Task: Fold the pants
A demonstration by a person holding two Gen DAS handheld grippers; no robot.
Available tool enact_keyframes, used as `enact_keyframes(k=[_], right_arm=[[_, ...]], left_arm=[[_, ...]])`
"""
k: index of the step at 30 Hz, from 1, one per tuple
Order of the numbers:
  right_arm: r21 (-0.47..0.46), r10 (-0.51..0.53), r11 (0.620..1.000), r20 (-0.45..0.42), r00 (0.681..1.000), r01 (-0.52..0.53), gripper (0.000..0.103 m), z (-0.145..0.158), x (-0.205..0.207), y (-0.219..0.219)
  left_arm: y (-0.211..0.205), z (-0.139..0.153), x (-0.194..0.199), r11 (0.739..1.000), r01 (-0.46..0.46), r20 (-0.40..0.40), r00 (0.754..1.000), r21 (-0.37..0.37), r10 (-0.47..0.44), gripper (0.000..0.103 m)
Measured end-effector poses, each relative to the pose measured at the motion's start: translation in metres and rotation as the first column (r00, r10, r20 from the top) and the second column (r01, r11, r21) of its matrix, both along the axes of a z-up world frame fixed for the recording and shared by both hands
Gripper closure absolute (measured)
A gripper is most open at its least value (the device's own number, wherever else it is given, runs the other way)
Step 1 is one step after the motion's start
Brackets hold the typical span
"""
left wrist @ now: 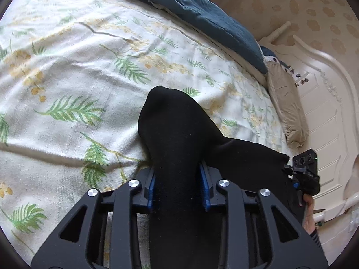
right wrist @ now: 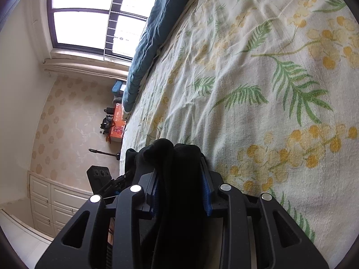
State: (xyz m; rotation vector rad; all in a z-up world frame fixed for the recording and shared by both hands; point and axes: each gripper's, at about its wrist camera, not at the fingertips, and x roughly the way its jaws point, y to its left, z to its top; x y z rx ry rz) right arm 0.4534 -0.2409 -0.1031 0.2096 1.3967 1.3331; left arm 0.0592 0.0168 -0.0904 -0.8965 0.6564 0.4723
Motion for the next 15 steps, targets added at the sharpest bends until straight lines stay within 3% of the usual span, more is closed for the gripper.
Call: enact_keyframes(k=[1,3,5,9,12,15], right_arm=[[0.001,-0.004,1.0,-0.005,1.0,0.004,0.07,0.0,0.0,0.0],[0.003,-0.018,1.0,-0.025,1.0,0.018,0.064,0.0,0.0,-0.004],[0.007,-0.028,1.0,-0.036,0.999,0.028,0.055,0.006,-0.004,-0.006],[0.035,-0.047,0.998,-0.024,0.999,0.048,0.037,0.027,-0.016,-0.034],[0.079,-0.067,0.995,-0.028,0.997,0.069,0.032,0.039,-0.03,-0.07],[0.09,-0.099,0.991,-0.033,0.995,0.102,0.031,0.041,-0.045,-0.108]], left_arm=[[0.001,-0.001,-0.001,1.0,0.0,0.008,1.0,-0.016,0.0,0.069],[0.005,-0.005,-0.004,0.998,-0.002,0.037,0.999,-0.071,0.005,0.053],[0.005,-0.007,-0.009,0.994,0.003,0.072,0.997,-0.108,0.004,0.048],[-0.013,0.005,-0.031,0.996,0.022,0.12,0.993,-0.092,-0.011,0.024],[-0.037,0.009,-0.057,0.995,0.044,0.155,0.987,-0.094,-0.029,0.014],[-0.061,0.001,-0.08,0.987,0.057,0.199,0.98,-0.149,-0.026,0.012]])
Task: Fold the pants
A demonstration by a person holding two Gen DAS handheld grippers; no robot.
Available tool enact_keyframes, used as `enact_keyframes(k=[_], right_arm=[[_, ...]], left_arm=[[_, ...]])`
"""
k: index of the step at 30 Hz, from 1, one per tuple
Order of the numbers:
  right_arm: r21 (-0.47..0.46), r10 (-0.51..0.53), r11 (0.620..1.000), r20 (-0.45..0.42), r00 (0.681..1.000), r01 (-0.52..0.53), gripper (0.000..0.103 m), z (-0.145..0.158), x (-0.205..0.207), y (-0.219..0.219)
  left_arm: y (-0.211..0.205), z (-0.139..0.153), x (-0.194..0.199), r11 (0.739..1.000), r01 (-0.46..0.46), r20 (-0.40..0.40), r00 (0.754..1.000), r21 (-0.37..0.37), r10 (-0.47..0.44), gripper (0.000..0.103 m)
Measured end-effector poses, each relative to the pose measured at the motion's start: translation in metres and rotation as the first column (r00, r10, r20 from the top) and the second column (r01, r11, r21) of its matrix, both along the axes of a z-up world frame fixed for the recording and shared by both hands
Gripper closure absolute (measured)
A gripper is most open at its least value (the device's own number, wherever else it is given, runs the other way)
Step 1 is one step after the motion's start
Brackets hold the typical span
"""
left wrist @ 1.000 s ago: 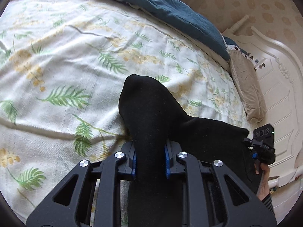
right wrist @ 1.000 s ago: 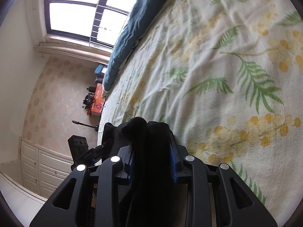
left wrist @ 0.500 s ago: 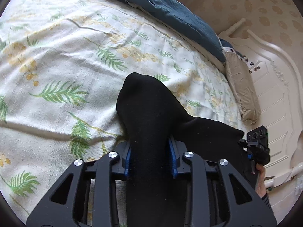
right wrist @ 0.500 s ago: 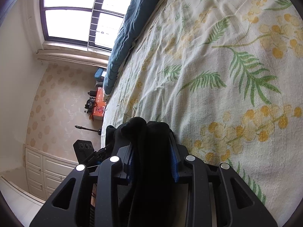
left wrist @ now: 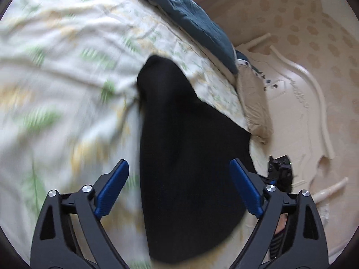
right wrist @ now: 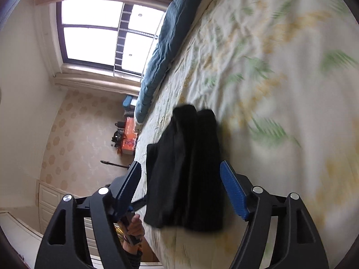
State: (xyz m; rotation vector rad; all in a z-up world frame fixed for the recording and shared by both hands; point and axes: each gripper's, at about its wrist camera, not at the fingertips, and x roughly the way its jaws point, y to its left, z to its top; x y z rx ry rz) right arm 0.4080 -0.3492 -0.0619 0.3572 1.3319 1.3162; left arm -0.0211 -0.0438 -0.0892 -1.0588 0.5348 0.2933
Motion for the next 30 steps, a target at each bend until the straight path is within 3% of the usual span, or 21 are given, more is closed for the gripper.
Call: enact_keyframes(k=[9,17,28,29,30], right_arm=[[-0.021,-0.038,0.999,-0.01,0.999,0.038,0.03,-0.015,-0.035,-0.06],[-0.023,-0.012,1.0,0.0,1.0,0.012,0.026,-0.015,-0.045,-0.035],[-0.052,0.006,0.999,0.027,1.0,-0.005,0.025,-0.024,-0.056,0.007],[-0.054,0.011,0.999,0.034,0.999,-0.009,0.025,-0.023,-0.058,0.01],[-0.058,0.012,0.998,0.047,0.999,-0.01,0.027,-0.023,-0.06,0.012]], left_arm=[[-0.059,-0.007,-0.025,0.999,0.026,-0.027,0.999,0.027,-0.025,0.012],[-0.059,-0.018,-0.012,0.997,0.012,0.026,1.0,-0.074,-0.01,0.012],[-0.064,-0.023,-0.009,0.998,0.003,0.029,1.0,-0.068,-0.001,0.012],[-0.065,-0.022,-0.007,0.998,0.003,0.026,1.0,-0.067,-0.001,0.013],[-0.065,-0.022,-0.005,0.998,0.003,0.017,1.0,-0.064,-0.001,0.021]])
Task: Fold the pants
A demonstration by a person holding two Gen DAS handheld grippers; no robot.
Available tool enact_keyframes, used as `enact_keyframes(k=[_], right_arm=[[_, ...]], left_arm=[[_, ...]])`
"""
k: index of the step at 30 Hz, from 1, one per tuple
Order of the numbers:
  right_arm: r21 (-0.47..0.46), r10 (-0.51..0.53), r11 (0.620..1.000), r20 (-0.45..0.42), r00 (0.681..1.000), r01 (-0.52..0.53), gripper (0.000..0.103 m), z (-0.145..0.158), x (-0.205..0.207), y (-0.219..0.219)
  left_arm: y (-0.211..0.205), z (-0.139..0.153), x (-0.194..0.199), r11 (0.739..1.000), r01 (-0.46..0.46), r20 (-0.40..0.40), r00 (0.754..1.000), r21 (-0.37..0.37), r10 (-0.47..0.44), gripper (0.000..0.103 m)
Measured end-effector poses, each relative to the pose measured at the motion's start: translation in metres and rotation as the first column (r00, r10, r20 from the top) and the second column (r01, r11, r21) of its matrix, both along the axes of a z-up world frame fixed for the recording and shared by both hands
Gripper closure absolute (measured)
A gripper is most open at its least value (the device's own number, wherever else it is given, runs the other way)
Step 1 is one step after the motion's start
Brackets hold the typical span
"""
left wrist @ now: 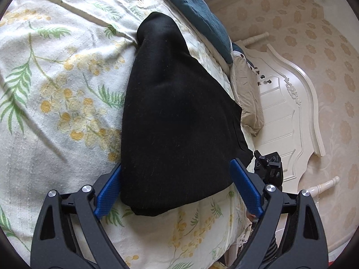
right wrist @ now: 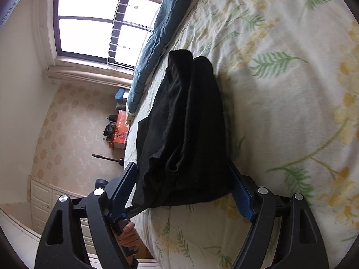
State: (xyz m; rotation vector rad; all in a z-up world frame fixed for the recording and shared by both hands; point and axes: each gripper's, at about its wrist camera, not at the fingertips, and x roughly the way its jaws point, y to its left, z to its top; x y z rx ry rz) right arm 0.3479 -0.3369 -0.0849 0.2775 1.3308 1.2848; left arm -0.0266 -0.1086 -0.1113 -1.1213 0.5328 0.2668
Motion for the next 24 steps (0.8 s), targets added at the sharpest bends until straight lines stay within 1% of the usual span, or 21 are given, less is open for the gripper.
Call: enact_keyframes(k=[1,2,3,4,6,9,12,19,24], right_arm=[[-0.009,0.0,1.0,0.013,1.0,0.0,0.031,0.0,-0.002,0.002],[-0.031,0.003,1.0,0.031,1.0,-0.002,0.046,-0.001,-0.003,0.004],[-0.041,0.007,0.999,0.03,1.0,-0.006,0.051,-0.004,-0.003,0.006],[-0.045,0.002,0.999,0.028,1.0,-0.001,0.054,-0.006,-0.003,0.005],[-0.039,0.002,0.999,0.021,1.0,-0.002,0.061,-0.007,-0.002,0.003],[-0.019,-0.004,1.0,0.002,1.0,0.004,0.064,-0.006,-0.002,0.001],[-0.013,-0.01,1.0,0.003,1.0,0.01,0.064,-0.004,-0.005,0.0],[0.002,-0.018,1.0,-0.026,1.0,0.018,0.065,-0.006,-0.002,-0.003],[0.011,-0.017,1.0,-0.032,0.999,0.018,0.066,-0.004,-0.004,-0.008]], left_arm=[[0.0,-0.001,0.0,1.0,-0.001,-0.02,1.0,0.005,0.002,0.027],[0.001,-0.003,0.002,1.0,-0.004,-0.054,0.999,0.008,0.005,0.037],[0.001,-0.004,0.002,1.0,-0.008,-0.068,0.998,0.009,0.009,0.045],[0.002,-0.004,0.001,1.0,-0.014,-0.074,0.997,0.006,0.015,0.05],[0.006,-0.007,-0.003,0.999,-0.025,-0.07,0.997,-0.026,0.023,0.062],[0.007,-0.007,-0.009,0.998,-0.035,-0.056,0.998,-0.045,0.032,0.071],[0.006,-0.005,-0.01,0.998,-0.042,-0.06,0.997,-0.04,0.039,0.074],[0.003,0.004,-0.007,0.999,-0.047,-0.091,0.995,-0.006,0.047,0.078],[-0.005,0.014,-0.003,0.998,-0.053,-0.125,0.991,0.046,0.058,0.079]])
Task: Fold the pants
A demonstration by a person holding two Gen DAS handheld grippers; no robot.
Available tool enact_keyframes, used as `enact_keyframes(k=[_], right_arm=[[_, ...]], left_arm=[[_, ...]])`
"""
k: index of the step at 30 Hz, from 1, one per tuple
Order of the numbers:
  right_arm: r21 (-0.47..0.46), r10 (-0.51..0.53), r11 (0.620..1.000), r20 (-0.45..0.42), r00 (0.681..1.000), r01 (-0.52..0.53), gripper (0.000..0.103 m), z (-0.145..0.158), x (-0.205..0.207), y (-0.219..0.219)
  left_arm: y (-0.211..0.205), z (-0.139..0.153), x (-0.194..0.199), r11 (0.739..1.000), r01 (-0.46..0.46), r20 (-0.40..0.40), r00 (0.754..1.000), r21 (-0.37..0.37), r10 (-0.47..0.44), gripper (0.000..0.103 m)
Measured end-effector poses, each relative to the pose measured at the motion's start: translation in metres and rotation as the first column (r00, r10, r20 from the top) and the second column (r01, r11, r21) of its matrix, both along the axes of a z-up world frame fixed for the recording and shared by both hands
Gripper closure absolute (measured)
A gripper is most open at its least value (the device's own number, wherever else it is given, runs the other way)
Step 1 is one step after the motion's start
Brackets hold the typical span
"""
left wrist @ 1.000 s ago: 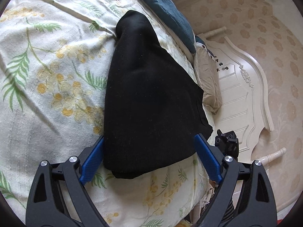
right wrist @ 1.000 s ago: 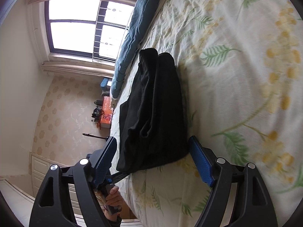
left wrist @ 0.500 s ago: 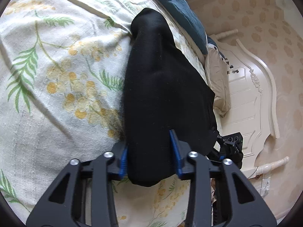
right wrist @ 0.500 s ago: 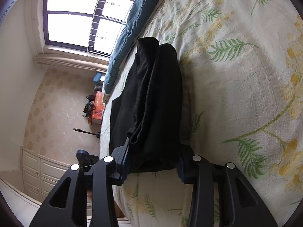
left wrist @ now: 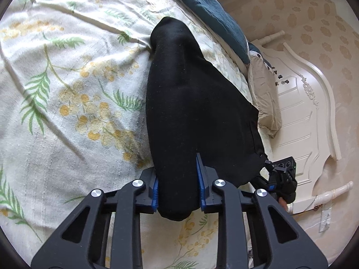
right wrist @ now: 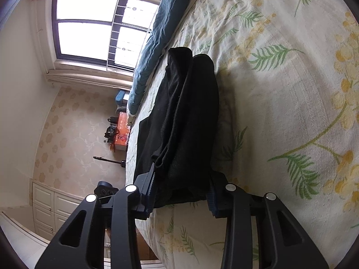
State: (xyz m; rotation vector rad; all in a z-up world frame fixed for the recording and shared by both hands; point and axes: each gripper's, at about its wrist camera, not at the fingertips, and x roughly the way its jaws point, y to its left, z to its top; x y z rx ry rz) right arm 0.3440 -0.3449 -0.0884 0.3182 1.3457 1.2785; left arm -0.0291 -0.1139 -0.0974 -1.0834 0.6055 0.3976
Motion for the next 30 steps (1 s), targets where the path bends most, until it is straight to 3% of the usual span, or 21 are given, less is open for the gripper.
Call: enact_keyframes(k=[7,30], right_arm=[[0.001,0.012,1.0,0.012,1.0,-0.012,0.067,0.009,-0.01,-0.008],[0.005,0.027,1.0,-0.002,1.0,-0.027,0.067,0.004,-0.039,-0.055]], left_arm=[[-0.01,0.009,0.002,0.999,-0.002,-0.035,0.999,0.042,0.004,0.079],[-0.061,0.006,-0.027,0.999,-0.014,-0.039,0.999,0.044,0.016,0.079]])
